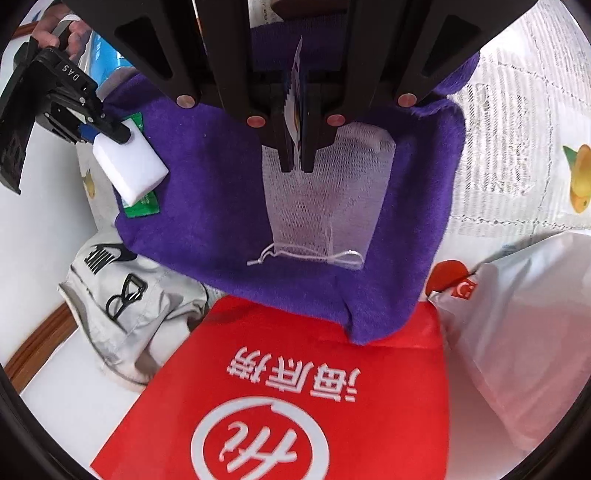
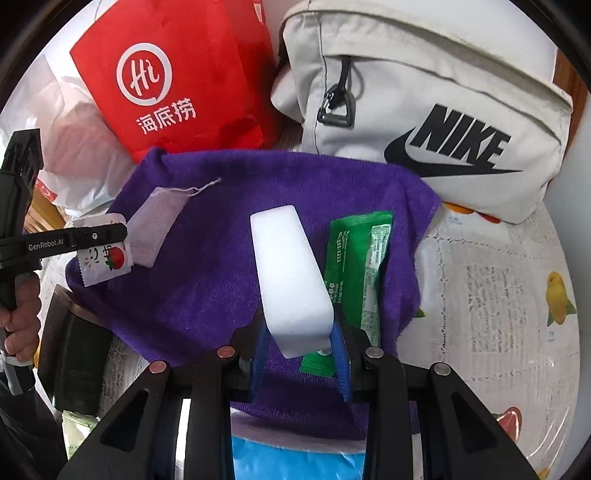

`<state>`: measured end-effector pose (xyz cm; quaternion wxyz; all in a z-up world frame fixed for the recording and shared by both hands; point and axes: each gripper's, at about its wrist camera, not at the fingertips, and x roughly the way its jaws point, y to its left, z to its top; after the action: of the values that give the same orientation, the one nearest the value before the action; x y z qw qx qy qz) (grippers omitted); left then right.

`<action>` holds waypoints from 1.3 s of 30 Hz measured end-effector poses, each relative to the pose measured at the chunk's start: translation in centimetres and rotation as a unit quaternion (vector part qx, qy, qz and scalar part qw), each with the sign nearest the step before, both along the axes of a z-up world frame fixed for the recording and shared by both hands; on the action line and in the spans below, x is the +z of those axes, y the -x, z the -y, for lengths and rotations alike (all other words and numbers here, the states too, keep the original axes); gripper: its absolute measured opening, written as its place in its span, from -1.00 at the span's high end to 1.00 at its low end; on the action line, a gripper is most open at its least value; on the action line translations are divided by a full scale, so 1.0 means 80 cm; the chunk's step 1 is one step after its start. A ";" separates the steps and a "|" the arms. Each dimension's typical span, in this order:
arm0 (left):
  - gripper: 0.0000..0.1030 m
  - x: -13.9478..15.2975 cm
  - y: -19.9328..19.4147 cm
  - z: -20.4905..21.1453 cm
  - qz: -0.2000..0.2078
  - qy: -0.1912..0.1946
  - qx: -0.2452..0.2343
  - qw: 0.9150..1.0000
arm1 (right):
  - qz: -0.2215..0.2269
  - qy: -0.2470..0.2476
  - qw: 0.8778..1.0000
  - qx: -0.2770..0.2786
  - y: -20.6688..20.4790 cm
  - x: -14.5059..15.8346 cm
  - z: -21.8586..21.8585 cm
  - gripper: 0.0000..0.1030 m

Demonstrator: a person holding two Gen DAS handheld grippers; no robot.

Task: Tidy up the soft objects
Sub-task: 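Set snack packet on purple towel with left tool while right tool sets sponge there, then withdraw both tools and move toward the green tea tissue pack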

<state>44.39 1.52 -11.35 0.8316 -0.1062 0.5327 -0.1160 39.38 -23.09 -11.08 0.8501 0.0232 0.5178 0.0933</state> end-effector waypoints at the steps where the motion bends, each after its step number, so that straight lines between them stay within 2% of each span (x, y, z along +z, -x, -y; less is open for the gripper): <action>1: 0.90 -0.003 -0.001 0.002 -0.004 -0.005 -0.002 1.000 | -0.004 -0.003 1.000 -0.001 -0.001 -0.002 0.001 0.38; 3: 0.84 -0.006 -0.002 0.005 -0.007 -0.013 -0.006 1.000 | -0.012 -0.006 1.000 -0.001 -0.004 -0.005 0.002 0.36; 7: 0.24 -0.004 -0.001 0.005 -0.003 -0.026 -0.004 1.000 | -0.007 0.000 1.000 0.002 -0.004 -0.004 0.001 0.29; 11: -0.06 0.010 0.003 0.005 0.022 -0.050 0.000 0.999 | 0.003 0.010 1.000 0.001 0.001 0.003 0.002 -0.01; 14: -0.09 0.020 0.009 0.003 0.031 -0.064 0.003 0.997 | 0.015 0.018 1.000 0.000 0.010 0.013 0.003 -0.05; 19: -0.13 0.042 0.036 -0.011 0.044 -0.064 0.010 0.997 | 0.031 0.019 0.999 -0.004 0.033 0.035 0.008 -0.10; 26: -0.13 0.074 0.101 -0.018 0.089 -0.059 0.017 0.994 | 0.061 0.009 0.998 -0.002 0.092 0.069 0.002 -0.20; 33: -0.14 0.090 0.176 -0.007 0.091 -0.066 0.022 0.993 | 0.070 -0.006 0.998 0.000 0.157 0.079 0.001 -0.21; 36: -0.37 0.089 0.211 0.006 0.088 -0.075 0.019 0.993 | 0.072 -0.008 0.997 -0.002 0.187 0.079 0.006 -0.21; 39: -0.44 0.085 0.245 0.018 0.081 -0.061 0.026 0.994 | 0.073 -0.007 0.997 -0.002 0.214 0.078 0.009 -0.21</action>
<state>24.81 0.06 -4.55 0.8799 -0.0593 0.4663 -0.0694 22.26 -23.84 -4.82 0.8855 0.0231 0.4539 0.0970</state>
